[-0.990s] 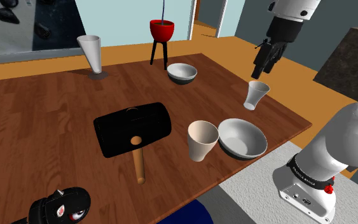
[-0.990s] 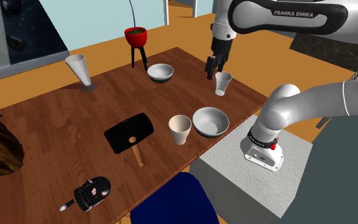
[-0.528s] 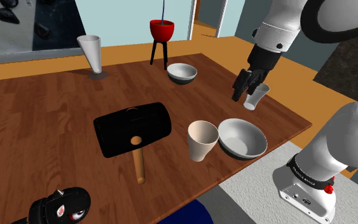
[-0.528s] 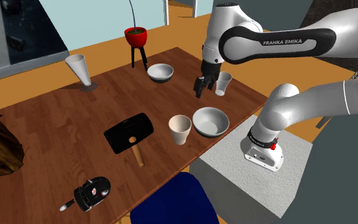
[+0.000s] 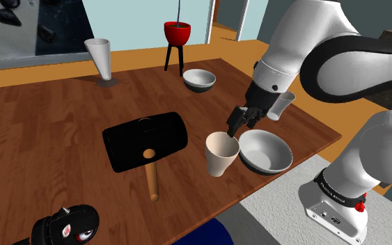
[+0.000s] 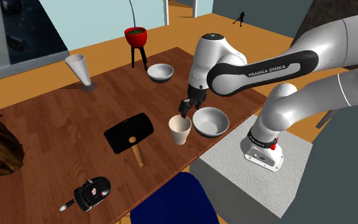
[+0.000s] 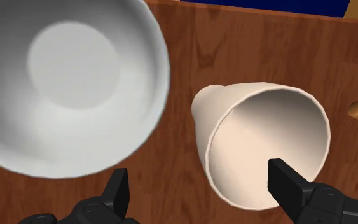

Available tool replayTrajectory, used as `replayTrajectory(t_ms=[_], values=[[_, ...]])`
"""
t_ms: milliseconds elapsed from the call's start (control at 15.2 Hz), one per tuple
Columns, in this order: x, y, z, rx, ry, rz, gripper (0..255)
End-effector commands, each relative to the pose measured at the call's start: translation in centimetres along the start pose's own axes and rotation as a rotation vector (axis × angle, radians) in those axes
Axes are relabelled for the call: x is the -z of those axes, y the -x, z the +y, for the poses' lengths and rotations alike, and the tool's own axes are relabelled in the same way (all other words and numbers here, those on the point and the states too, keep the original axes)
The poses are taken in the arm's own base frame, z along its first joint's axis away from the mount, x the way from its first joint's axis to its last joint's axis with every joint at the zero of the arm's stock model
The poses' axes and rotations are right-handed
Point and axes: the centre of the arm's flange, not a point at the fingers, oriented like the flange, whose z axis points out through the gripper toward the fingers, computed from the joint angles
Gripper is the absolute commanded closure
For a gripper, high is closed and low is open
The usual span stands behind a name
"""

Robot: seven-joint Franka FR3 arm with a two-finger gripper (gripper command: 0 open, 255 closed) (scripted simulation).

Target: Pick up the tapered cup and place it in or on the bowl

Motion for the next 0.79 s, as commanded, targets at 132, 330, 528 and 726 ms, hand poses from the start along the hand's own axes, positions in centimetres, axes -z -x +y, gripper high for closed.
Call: replayTrajectory(t_ms=[132,330,528,726], values=[[-2.5,0.3,-0.9,-0.014,-0.007,0.014,0],[-4.1,0.3,-0.9,-0.014,-0.007,0.014,0],[-5.4,0.3,-0.9,-0.014,-0.007,0.014,0],[-5.4,0.3,-0.9,-0.014,-0.007,0.014,0]])
